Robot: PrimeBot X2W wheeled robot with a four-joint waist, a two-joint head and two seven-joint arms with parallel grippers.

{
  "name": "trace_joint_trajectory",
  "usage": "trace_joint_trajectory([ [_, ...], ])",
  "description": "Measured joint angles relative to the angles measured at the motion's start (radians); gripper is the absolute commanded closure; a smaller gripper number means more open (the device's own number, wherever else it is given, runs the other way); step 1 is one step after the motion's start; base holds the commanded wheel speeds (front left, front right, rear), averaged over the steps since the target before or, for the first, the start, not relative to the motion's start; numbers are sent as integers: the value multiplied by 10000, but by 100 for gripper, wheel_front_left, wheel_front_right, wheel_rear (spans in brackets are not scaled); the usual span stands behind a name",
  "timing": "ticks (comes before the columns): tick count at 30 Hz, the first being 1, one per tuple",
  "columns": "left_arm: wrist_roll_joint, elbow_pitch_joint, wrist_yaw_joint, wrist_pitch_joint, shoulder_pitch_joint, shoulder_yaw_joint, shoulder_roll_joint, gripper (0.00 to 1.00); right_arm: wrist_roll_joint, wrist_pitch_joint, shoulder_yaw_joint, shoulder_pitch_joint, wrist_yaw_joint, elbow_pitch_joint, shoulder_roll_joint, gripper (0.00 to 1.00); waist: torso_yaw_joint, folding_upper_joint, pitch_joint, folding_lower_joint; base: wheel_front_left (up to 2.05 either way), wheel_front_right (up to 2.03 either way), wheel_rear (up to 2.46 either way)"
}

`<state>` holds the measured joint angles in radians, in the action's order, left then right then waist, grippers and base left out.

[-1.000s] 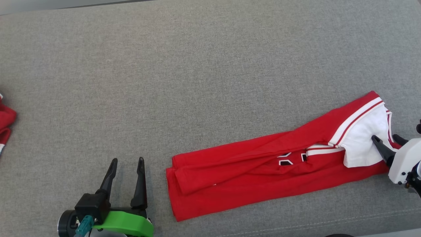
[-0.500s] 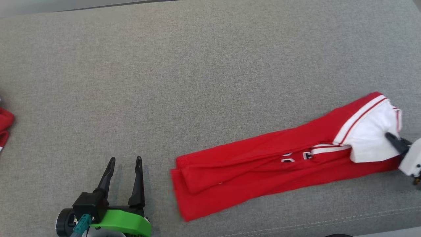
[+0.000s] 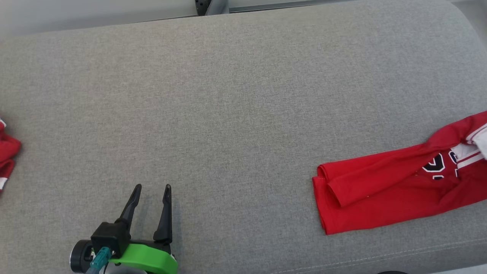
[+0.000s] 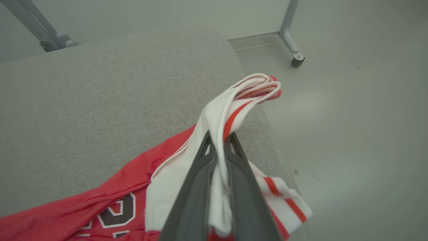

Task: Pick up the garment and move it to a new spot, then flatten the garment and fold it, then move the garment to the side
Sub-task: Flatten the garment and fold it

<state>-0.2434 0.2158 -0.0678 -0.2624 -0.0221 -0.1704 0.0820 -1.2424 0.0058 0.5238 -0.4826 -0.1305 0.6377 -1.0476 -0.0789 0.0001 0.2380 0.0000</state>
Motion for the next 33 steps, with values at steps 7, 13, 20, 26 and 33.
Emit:
trace_joint_trajectory([
  [7, 96, 2, -115, -2, 105, 268, -144, 0, 1145, -111, 1256, 481, -2, -4571, 403, 100, -238, 0, -108, 0, 0, 0, 0],
  [13, 215, 42, -199, -2, 107, 353, -232, 0, 2587, 291, 2148, 947, -4, -6261, 1708, 100, -376, -1, -126, 0, 0, 0, 0],
  [20, 343, 142, -290, 0, 80, 435, -272, 0, 4441, 573, 2385, 1383, -2, -5766, 3831, 100, -295, -1, -63, 0, 0, 0, 0],
  [26, 345, 198, -299, -2, 67, 575, -288, 0, 5078, 888, 2094, 1745, -2, -5695, 4226, 100, -237, -1, 17, 0, 0, 0, 0],
  [33, 339, 297, -303, -2, 76, 523, -303, 0, 5624, 1277, 1494, 2146, -4, -5856, 4355, 100, -277, -1, 20, 0, 0, 0, 0],
])
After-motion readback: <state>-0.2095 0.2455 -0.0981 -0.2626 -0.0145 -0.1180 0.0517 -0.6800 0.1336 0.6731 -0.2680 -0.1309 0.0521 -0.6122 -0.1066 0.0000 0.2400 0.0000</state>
